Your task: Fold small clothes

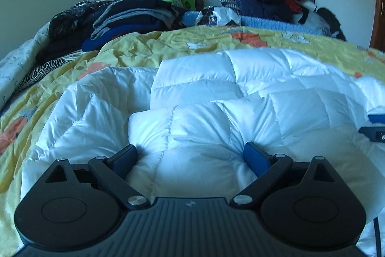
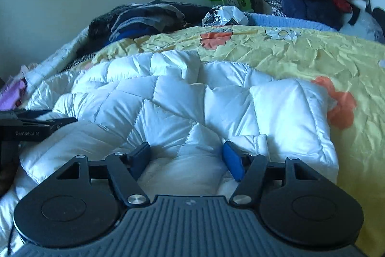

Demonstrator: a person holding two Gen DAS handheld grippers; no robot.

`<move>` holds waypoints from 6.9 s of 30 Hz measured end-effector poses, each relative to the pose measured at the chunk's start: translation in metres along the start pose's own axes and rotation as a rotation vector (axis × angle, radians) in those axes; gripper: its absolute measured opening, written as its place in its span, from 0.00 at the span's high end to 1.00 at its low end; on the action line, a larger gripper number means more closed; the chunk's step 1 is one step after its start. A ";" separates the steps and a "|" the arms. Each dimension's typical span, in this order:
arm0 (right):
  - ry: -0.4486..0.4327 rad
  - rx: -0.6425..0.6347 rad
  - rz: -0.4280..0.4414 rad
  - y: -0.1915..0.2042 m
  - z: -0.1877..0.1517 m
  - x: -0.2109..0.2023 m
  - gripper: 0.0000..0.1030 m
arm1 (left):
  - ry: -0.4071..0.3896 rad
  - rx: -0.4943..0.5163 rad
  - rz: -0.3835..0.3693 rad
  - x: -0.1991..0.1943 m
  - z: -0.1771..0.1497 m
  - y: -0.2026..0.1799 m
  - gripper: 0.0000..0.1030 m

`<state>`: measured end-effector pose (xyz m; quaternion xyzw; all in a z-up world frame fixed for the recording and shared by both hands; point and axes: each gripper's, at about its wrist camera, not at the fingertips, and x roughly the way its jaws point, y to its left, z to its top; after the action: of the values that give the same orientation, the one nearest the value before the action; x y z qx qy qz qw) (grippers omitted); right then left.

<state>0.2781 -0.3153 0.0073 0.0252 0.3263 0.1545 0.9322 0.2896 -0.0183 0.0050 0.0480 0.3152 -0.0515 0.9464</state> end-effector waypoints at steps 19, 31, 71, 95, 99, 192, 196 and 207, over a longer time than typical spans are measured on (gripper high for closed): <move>-0.317 0.014 -0.446 -0.017 -0.065 -0.292 0.05 | -0.230 -0.229 0.040 -0.197 -0.084 0.081 0.05; -0.318 -0.332 -1.260 -0.048 -0.099 -0.456 0.00 | -0.151 -0.357 0.052 -0.252 -0.136 0.140 0.05; 0.234 0.902 0.348 -0.027 -0.231 -0.305 0.08 | 0.352 -0.655 -0.774 -0.255 -0.214 0.163 0.05; 0.235 0.924 0.382 -0.004 -0.258 -0.291 0.83 | 0.412 -0.617 -0.714 -0.252 -0.217 0.153 0.62; 0.196 0.878 0.389 0.001 -0.254 -0.297 0.85 | 0.362 -0.593 -0.687 -0.259 -0.213 0.150 0.84; -0.191 1.155 0.444 -0.175 -0.003 -0.039 0.33 | -0.111 -0.940 -0.434 -0.061 0.035 0.209 0.00; -0.226 0.781 0.233 -0.128 0.029 -0.074 0.33 | -0.221 -0.500 -0.052 -0.094 0.056 0.149 0.00; -0.012 0.065 -0.050 -0.003 0.052 0.005 0.32 | -0.074 0.245 0.244 0.003 0.050 0.007 0.00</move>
<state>0.3147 -0.3144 0.0453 0.0483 0.3262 0.1203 0.9364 0.3225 -0.0180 0.0432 0.1992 0.2632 0.0241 0.9436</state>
